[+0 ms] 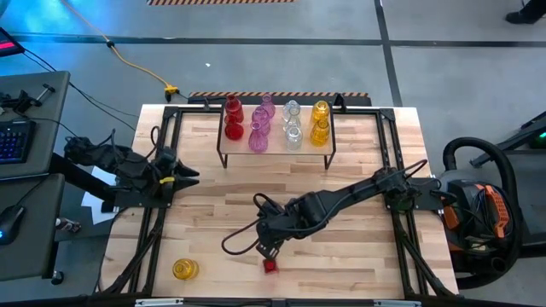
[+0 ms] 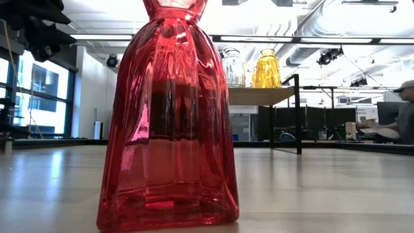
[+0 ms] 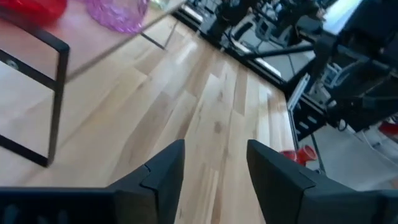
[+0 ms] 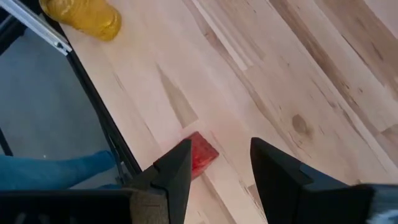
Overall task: Sort vases onto shelf
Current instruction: Put the red vase on the shelf aligned with the other red vases
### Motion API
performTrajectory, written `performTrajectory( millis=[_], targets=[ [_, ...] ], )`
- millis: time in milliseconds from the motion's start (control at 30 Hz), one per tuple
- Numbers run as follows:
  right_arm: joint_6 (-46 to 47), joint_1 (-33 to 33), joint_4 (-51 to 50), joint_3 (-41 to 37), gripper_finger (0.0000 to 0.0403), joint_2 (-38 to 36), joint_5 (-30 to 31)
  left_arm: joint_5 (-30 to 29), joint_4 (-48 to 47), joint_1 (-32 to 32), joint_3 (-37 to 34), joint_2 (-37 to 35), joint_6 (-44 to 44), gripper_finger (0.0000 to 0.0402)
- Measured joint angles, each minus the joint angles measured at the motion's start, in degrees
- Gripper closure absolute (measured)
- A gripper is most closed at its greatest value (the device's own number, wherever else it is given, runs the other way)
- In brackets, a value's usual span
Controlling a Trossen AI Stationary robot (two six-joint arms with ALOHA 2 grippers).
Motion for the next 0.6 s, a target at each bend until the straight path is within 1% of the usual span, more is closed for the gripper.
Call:
performTrajectory(
  millis=[233,333,433,533,600],
  targets=[
    [1.6,-0.2,0.0,-0.2,0.0258,0.1,0.0,0.7,2.1,0.0,0.0,1.9,-1.4,0.0202],
    [3.2,0.1,-1.6,-0.4,0.0258,1.2,-1.0,3.0,4.9,0.0,0.0,2.4,-1.3,0.0200],
    [3.4,0.6,-2.1,-0.5,0.0258,3.0,-4.2,6.2,9.2,0.0,0.0,2.9,0.6,0.0203],
    [3.0,1.1,-1.1,-0.5,0.0258,4.3,-7.0,8.2,12.7,0.0,0.0,3.4,1.9,0.0207],
    [3.2,1.4,-0.6,-0.5,0.0258,4.8,-7.3,9.0,13.3,0.0,0.0,4.0,2.1,0.0208]
  ],
)
